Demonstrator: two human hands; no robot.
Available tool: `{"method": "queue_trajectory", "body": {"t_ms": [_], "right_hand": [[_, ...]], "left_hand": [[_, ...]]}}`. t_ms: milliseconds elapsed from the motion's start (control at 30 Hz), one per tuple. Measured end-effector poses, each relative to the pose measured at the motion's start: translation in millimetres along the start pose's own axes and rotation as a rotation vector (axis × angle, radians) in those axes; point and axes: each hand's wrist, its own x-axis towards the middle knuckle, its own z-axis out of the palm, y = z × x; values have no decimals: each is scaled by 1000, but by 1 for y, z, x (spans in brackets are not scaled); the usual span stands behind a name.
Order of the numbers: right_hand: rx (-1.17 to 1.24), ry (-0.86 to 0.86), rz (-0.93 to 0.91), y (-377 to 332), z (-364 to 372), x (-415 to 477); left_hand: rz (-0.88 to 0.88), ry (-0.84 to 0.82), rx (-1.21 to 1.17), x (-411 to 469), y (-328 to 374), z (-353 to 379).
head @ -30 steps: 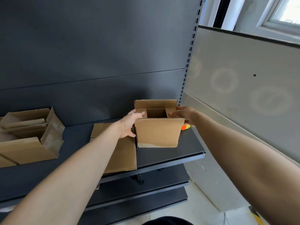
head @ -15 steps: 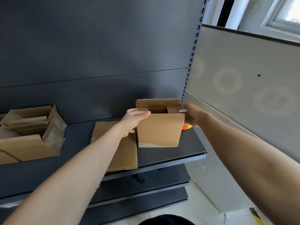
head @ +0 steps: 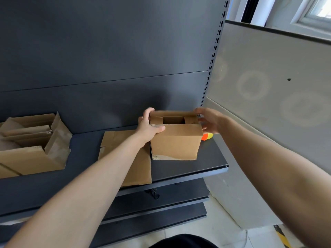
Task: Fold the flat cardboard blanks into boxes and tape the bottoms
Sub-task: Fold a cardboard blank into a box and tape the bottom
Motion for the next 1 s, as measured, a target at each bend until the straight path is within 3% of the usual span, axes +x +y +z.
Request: {"method": "queue_trajectory", "body": {"t_ms": [233, 400, 500, 600, 700, 767, 967, 1000], "right_hand": [[-135, 25, -65, 9, -1, 4], [-200, 24, -43, 4, 0, 12], [-226, -18, -35, 3, -5, 17], [-142, -69, -34, 4, -15, 26], [-47, 178, -116, 11, -24, 47], [-188, 276, -169, 15, -26, 61], [-893, 155, -159, 41, -25, 92], [-899, 158, -175, 47, -28, 106]], "left_hand": [[18, 2, 26, 7, -3, 2], [109, 97, 199, 12, 5, 13], [204, 52, 335, 18, 14, 20], [185, -7, 302, 26, 13, 22], [182, -14, 330, 27, 13, 21], [192, -13, 389, 25, 17, 21], [104, -18, 421, 33, 15, 22], [101, -26, 425, 35, 15, 23]]}}
